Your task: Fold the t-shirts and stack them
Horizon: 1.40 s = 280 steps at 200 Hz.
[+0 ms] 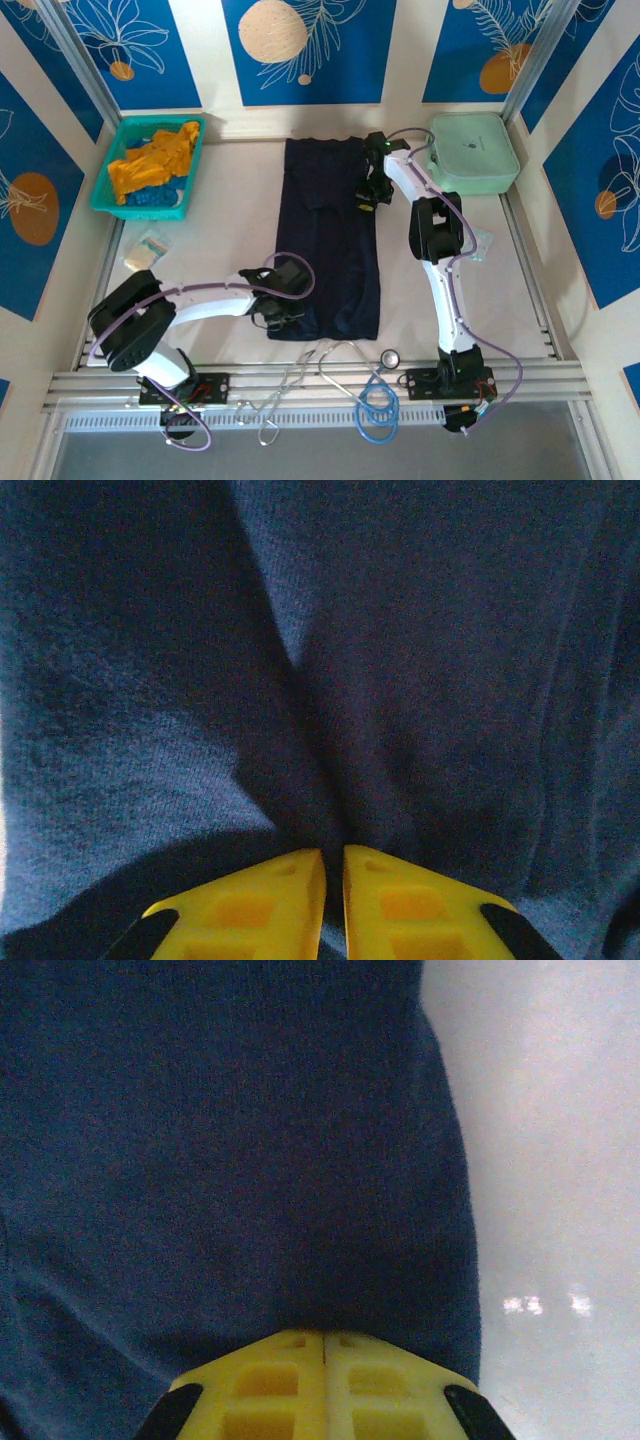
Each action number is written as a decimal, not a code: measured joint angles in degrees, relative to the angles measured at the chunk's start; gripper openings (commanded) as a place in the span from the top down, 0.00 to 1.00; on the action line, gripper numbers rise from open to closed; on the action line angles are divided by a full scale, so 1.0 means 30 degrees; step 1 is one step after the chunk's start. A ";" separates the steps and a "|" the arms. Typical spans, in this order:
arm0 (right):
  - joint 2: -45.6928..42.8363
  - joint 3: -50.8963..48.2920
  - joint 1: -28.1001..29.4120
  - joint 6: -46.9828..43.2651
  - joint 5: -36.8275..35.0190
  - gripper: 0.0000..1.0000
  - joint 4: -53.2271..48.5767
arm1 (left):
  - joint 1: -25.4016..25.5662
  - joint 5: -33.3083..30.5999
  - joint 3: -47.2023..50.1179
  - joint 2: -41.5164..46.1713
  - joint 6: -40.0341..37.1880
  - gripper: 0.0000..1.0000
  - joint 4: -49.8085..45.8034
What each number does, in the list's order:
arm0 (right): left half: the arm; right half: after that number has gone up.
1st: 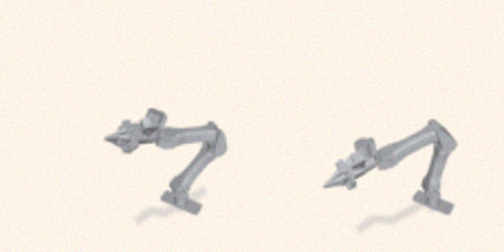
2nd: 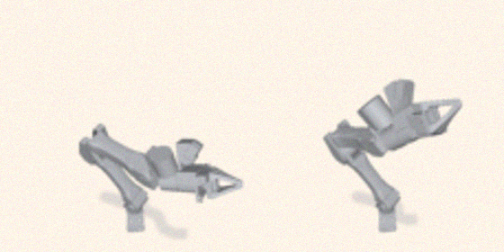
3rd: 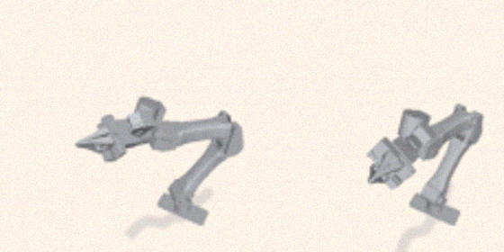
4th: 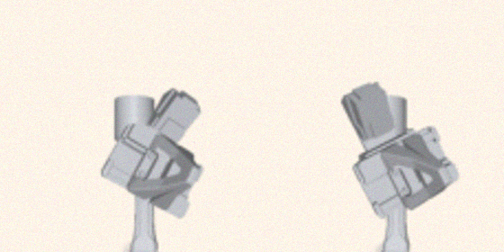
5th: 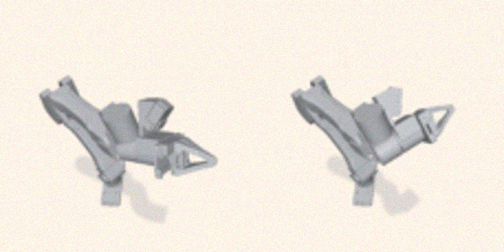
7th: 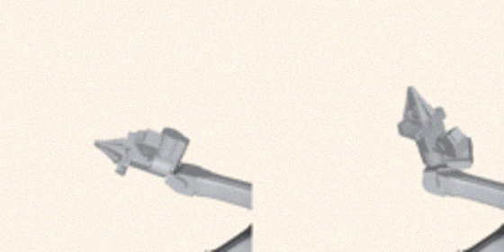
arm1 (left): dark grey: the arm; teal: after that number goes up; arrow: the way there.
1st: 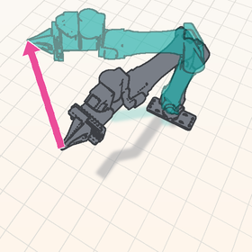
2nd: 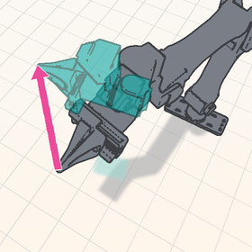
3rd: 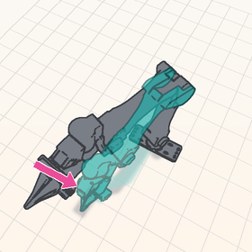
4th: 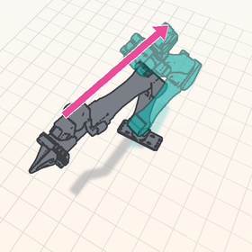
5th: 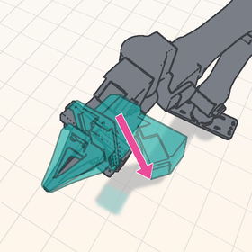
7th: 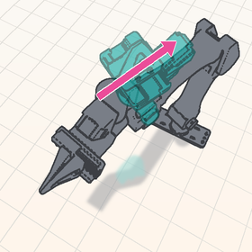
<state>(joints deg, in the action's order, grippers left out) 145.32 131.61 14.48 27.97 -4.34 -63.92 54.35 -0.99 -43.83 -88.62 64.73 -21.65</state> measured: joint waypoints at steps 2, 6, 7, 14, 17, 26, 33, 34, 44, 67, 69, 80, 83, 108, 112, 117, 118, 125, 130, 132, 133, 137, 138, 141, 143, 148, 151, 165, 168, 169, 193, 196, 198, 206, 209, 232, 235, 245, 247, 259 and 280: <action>0.0007 0.0022 0.0000 -0.0036 0.0000 1.00 -0.0015 | 0.0022 0.0000 -0.0022 -0.0007 0.0015 0.84 -0.0007; 0.0015 0.0044 0.0000 -0.0131 -0.0007 1.00 -0.0029 | 0.0036 0.0000 -0.0029 -0.0007 0.0058 0.84 -0.0022; 0.0015 0.0051 0.0000 -0.0168 -0.0007 1.00 -0.0044 | 0.0036 -0.0007 -0.0036 -0.0007 0.0058 0.83 -0.0029; 0.0015 0.0058 0.0007 -0.0299 -0.0029 1.00 -0.0058 | 0.0058 -0.0015 -0.0036 0.0000 0.0117 0.83 -0.0066; 0.0015 0.0058 0.0007 -0.0350 -0.0036 1.00 -0.0058 | 0.0058 -0.0015 -0.0036 0.0000 0.0138 0.83 -0.0066; 0.0015 0.0058 0.0007 -0.0517 -0.0036 1.00 -0.0066 | 0.0058 -0.0022 -0.0036 0.0015 0.0204 0.80 -0.0087; 0.0015 0.0066 0.0007 -0.0656 -0.0036 1.00 -0.0066 | 0.0073 -0.0022 -0.0036 0.0058 0.0262 0.78 -0.0138; 0.0015 0.0066 0.0007 -0.0685 -0.0036 1.00 -0.0066 | 0.0073 -0.0022 -0.0036 0.0058 0.0248 0.77 -0.0153; 0.0015 0.0087 0.0007 -0.0845 -0.0044 1.00 -0.0080 | 0.0109 -0.0015 -0.0036 0.0168 0.0342 0.74 -0.0357; 0.0000 0.0095 0.0029 -0.1304 -0.0066 0.94 -0.0087 | 0.0219 -0.0087 -0.0350 0.0313 0.0146 0.65 -0.1246; -0.0007 0.0095 0.0029 -0.1377 -0.0066 0.92 -0.0087 | 0.0219 -0.0124 -0.0430 0.0313 0.0000 0.64 -0.1392; -0.0102 0.0051 0.0044 -0.1625 -0.0146 0.84 -0.0058 | 0.0255 -0.0240 -0.0867 0.0306 -0.0255 0.61 -0.2266; -0.0168 0.0000 0.0044 -0.1712 -0.0197 0.81 -0.0022 | 0.0262 -0.0291 -0.0998 0.0306 -0.0364 0.60 -0.2521; -0.1581 -0.0634 0.0153 -0.2535 -0.0517 0.64 0.0036 | 0.0306 -0.0816 -0.3024 0.0117 -0.1421 0.52 -0.4233; -0.1989 -0.0794 0.0175 -0.2863 -0.0568 0.62 0.0087 | 0.0313 -0.0925 -0.3439 0.0066 -0.1581 0.52 -0.4422; -0.2594 -0.1005 0.0197 -0.3016 -0.0576 0.59 0.0146 | 0.0321 -0.1158 -0.4160 -0.0007 -0.1945 0.50 -0.4685; -0.2681 -0.1035 0.0204 -0.3082 -0.0590 0.59 0.0153 | 0.0321 -0.1195 -0.4255 -0.0007 -0.1960 0.50 -0.4707; -0.3759 -0.1413 0.0262 -0.3402 -0.0634 0.57 0.0226 | 0.0321 -0.1545 -0.5129 -0.0015 -0.2426 0.47 -0.4932; -0.4656 -0.1698 0.0321 -0.3548 -0.0634 0.55 0.0313 | 0.0328 -0.1880 -0.5756 -0.0015 -0.2856 0.44 -0.5122; -0.5020 -0.1843 0.0342 -0.3701 -0.0641 0.55 0.0364 | 0.0328 -0.1953 -0.5931 -0.0015 -0.2863 0.42 -0.5166; -0.5166 -0.1894 0.0357 -0.3716 -0.0656 0.54 0.0379 | 0.0328 -0.2047 -0.6098 -0.0007 -0.3002 0.41 -0.5209; -0.5916 -0.2186 0.0423 -0.3854 -0.0678 0.53 0.0517 | 0.0321 -0.2361 -0.6521 0.0015 -0.3417 0.38 -0.5326; -0.6215 -0.2310 0.0444 -0.3978 -0.0692 0.53 0.0590 | 0.0321 -0.2448 -0.6674 0.0015 -0.3402 0.37 -0.5355; -0.6834 -0.2528 0.0510 -0.4044 -0.0699 0.52 0.0678 | 0.0321 -0.2718 -0.7002 0.0058 -0.3840 0.35 -0.5457; -0.7184 -0.2674 0.0539 -0.4109 -0.0714 0.52 0.0743 | 0.0321 -0.2958 -0.7206 0.0095 -0.4051 0.33 -0.5515; -0.8320 -0.3162 0.0648 -0.4401 -0.0743 0.51 0.0991 | 0.0321 -0.3446 -0.7643 0.0219 -0.4656 0.29 -0.5668; -0.9005 -0.3504 0.0729 -0.4583 -0.0765 0.51 0.1188 | 0.0321 -0.3796 -0.7868 0.0299 -0.4758 0.26 -0.5756; -1.2648 -0.5362 0.1137 -0.5486 -0.0925 0.51 0.2149 | 0.0299 -0.5464 -0.8612 0.1093 -0.6674 0.02 -0.6098; -1.3391 -0.5719 0.1209 -0.5683 -0.0984 0.50 0.2295 | 0.0291 -0.5792 -0.8721 0.1348 -0.7308 0.00 -0.6135; -1.3799 -0.5952 0.1253 -0.5807 -0.1020 0.50 0.2441 | 0.0277 -0.5996 -0.8757 0.1472 -0.7715 0.01 -0.6156; -2.0174 -1.0491 0.2135 -0.7883 -0.1494 0.41 0.4954 | 0.0022 -0.8648 -0.8976 0.4022 -1.2509 0.01 -0.5326; -2.0983 -1.1096 0.2200 -0.8021 -0.1574 0.39 0.5275 | -0.0022 -0.8888 -0.8976 0.4422 -1.3355 0.01 -0.5027; -2.1340 -1.1438 0.2251 -0.8225 -0.1574 0.38 0.5501 | -0.0066 -0.9027 -0.8932 0.4692 -1.3923 0.01 -0.4779; -2.3307 -1.3136 0.2390 -0.9041 -0.1603 0.35 0.6295 | -0.0197 -0.9435 -0.8779 0.5646 -1.5730 0.01 -0.3832; -2.4035 -1.3763 0.2397 -0.9260 -0.1632 0.34 0.6557 | -0.0255 -0.9573 -0.8663 0.6171 -1.6597 0.01 -0.3322; -2.8866 -1.9030 0.2470 -1.2932 -0.1443 0.21 0.8816 | -0.0627 -0.9690 -0.7162 0.9253 -2.1915 0.00 0.0168; -2.9361 -1.9693 0.2557 -1.3398 -0.1450 0.20 0.9005 | -0.0656 -0.9683 -0.6943 0.9602 -2.2418 0.00 0.0517; -3.1059 -2.1893 0.3031 -1.5365 -0.1472 0.21 0.9471 | -0.0714 -0.9143 -0.6084 1.0812 -2.4531 0.01 0.1625; -3.1263 -2.2178 0.3118 -1.5620 -0.1457 0.21 0.9486 | -0.0721 -0.8998 -0.5887 1.1052 -2.4939 0.01 0.1814; -3.2516 -2.3911 0.3876 -1.8025 -0.1253 0.23 0.9187 | -0.0743 -0.7774 -0.4889 1.2386 -2.7241 0.02 0.2324; -3.3040 -2.4815 0.4918 -2.1376 -0.0714 0.28 0.7745 | -0.0743 -0.5078 -0.2994 1.4542 -3.1649 0.09 0.2098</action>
<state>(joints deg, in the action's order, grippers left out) 46.19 57.17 29.23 -36.16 -6.48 -40.69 52.12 -16.23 -52.82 -44.99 -30.22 -15.35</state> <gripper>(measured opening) 0.739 0.937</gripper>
